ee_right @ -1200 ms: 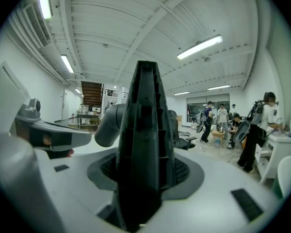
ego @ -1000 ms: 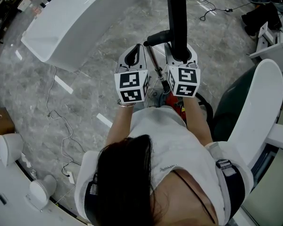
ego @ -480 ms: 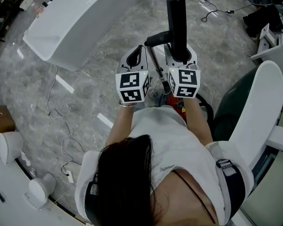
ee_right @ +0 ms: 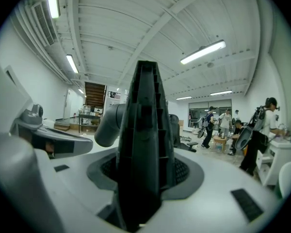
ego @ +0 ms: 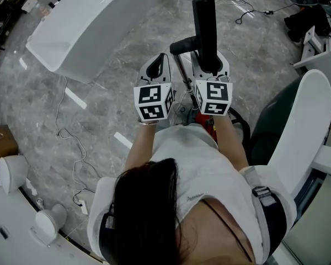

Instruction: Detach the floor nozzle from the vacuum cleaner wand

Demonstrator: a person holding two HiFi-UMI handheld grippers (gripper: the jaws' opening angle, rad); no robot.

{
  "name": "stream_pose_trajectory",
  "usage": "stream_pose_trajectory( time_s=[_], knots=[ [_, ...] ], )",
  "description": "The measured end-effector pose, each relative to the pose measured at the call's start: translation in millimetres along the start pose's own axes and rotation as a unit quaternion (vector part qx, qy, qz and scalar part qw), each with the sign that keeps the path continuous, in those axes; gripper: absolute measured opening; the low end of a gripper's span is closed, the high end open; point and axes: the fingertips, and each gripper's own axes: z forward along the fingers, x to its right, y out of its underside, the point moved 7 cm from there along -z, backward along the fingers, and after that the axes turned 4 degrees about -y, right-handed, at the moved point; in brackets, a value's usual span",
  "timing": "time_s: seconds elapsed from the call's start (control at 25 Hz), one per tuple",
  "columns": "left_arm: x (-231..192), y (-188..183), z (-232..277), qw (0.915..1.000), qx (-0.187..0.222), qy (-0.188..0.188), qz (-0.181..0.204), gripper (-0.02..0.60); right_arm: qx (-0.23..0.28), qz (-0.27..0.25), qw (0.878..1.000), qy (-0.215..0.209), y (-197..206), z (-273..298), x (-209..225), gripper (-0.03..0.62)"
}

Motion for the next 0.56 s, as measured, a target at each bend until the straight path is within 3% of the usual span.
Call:
stream_pose_trajectory(
  time_s=[0.56],
  knots=[
    [-3.4,6.1,-19.9,1.0000,0.004,-0.002,0.005,0.005,-0.007,0.001,1.000,-0.002,5.5,-11.6,-12.5,0.212]
  ],
)
